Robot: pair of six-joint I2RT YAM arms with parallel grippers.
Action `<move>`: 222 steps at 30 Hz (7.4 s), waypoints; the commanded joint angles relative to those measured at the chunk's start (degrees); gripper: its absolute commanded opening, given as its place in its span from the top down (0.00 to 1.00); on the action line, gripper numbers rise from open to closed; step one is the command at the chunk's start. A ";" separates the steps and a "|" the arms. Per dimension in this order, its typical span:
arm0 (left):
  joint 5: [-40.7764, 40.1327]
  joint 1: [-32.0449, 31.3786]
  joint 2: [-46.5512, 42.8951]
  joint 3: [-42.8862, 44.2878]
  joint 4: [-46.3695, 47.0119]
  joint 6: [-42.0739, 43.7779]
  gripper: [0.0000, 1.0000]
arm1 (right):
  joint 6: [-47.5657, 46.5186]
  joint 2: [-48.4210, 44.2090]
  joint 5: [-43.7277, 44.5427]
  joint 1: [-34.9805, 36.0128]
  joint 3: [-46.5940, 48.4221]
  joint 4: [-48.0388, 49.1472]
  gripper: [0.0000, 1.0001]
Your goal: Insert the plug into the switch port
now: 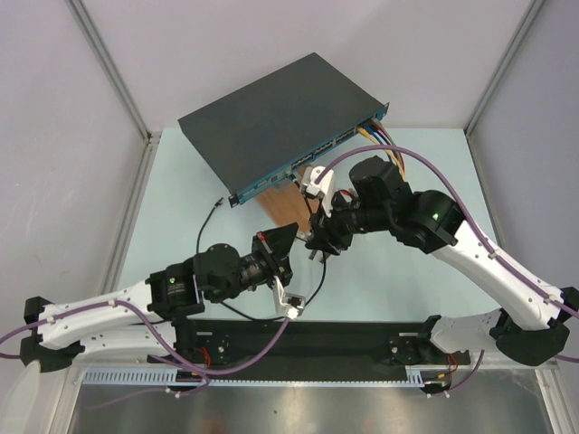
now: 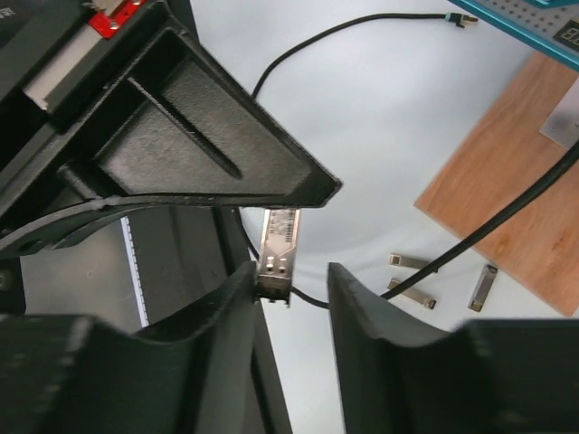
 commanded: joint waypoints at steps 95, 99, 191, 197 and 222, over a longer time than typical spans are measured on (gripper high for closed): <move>45.93 71.91 15.10 -6.62 33.79 -161.46 1.00 | 12.85 18.17 13.55 -12.87 18.56 -1.92 1.00; 45.75 71.91 15.10 -6.71 33.96 -161.90 1.00 | 12.50 18.52 13.99 -12.61 15.83 -0.33 1.00; 44.87 70.51 15.54 -6.80 34.84 -162.51 0.99 | 8.27 27.75 22.87 -10.24 27.86 2.66 1.00; 44.78 70.33 15.54 -6.71 34.75 -162.51 1.00 | 8.71 30.12 21.81 -10.15 31.03 2.75 1.00; 44.61 70.24 15.97 -6.10 33.52 -161.37 1.00 | 9.07 21.60 13.64 -14.19 22.86 0.81 0.65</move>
